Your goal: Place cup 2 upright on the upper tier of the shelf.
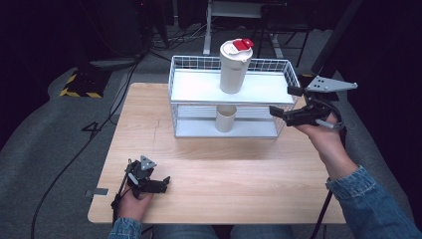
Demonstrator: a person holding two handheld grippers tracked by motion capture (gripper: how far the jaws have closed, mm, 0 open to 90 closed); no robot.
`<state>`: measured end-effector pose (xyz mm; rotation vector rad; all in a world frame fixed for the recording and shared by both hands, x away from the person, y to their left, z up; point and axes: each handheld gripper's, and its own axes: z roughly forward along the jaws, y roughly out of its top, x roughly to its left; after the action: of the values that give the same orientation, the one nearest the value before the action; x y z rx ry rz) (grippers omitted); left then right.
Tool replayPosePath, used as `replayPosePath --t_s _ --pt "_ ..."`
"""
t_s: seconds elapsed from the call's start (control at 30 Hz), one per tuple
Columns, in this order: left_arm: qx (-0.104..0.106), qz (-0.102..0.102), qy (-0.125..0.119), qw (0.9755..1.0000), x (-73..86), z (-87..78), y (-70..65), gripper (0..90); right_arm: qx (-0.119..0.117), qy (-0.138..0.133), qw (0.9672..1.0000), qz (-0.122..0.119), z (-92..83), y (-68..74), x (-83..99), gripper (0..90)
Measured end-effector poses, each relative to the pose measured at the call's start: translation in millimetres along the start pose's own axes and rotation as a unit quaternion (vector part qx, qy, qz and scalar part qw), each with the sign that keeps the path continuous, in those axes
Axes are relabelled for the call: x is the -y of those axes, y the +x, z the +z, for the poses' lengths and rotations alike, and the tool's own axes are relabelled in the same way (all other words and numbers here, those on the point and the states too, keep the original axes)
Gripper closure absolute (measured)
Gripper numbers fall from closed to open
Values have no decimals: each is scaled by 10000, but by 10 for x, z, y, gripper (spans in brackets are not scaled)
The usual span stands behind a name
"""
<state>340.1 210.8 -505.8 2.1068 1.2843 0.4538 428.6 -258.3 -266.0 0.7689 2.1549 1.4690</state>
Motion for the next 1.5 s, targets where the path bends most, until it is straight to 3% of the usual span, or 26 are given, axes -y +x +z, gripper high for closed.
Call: replayPosePath --t_s 0.17,0.37,0.7,1.07,1.5 --pt "10 -10 -8 10000 -7 9 4 4 25 51 10000 17 -116 17 174 32" --pt "10 -5 -5 10000 -7 8 4 4 197 299 9994 -30 -207 22 442 87" --pt "9 -11 -10 10000 -7 9 3 4 272 729 9967 209 -286 0 882 132" --pt "10 -7 -7 10000 -7 9 4 4 423 1171 9917 311 -268 62 1321 144" --pt "10 -3 -4 10000 -7 8 4 4 452 1450 9868 559 -173 165 1779 144"
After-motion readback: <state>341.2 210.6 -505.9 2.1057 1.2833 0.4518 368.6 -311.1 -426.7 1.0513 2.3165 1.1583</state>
